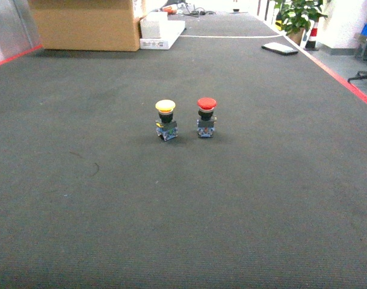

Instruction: Pick blue part to blue bin on bottom shelf

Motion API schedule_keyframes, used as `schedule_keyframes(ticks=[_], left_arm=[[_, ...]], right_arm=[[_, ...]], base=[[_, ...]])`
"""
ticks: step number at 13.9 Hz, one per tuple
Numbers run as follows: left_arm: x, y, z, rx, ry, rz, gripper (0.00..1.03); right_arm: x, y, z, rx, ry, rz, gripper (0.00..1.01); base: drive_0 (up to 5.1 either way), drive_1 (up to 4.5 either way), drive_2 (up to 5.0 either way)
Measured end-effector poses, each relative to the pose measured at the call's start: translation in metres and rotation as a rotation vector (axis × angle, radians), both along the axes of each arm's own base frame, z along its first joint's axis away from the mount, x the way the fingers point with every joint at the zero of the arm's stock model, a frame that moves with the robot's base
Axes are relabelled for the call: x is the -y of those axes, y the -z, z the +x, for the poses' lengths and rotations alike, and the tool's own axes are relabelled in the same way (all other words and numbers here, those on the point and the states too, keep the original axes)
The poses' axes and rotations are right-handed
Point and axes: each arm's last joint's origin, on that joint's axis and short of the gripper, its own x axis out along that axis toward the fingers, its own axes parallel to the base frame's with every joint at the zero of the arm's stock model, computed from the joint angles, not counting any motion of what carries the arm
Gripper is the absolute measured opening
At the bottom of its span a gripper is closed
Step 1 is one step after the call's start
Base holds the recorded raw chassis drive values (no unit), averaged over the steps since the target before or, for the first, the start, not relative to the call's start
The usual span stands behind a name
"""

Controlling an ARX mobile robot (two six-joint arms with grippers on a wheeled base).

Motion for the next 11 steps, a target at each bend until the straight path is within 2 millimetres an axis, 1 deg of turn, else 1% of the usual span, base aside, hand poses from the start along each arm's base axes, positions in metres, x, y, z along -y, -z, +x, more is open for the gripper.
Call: schedule_keyframes(ticks=[11], left_arm=[[-0.0003,0.0002,-0.0003,0.002,-0.004,0.0,0.43]], right_arm=[[0.0,-0.0001,0.0,0.002,0.0,0.0,0.98]], base=[[0.0,0.0,0.0]])
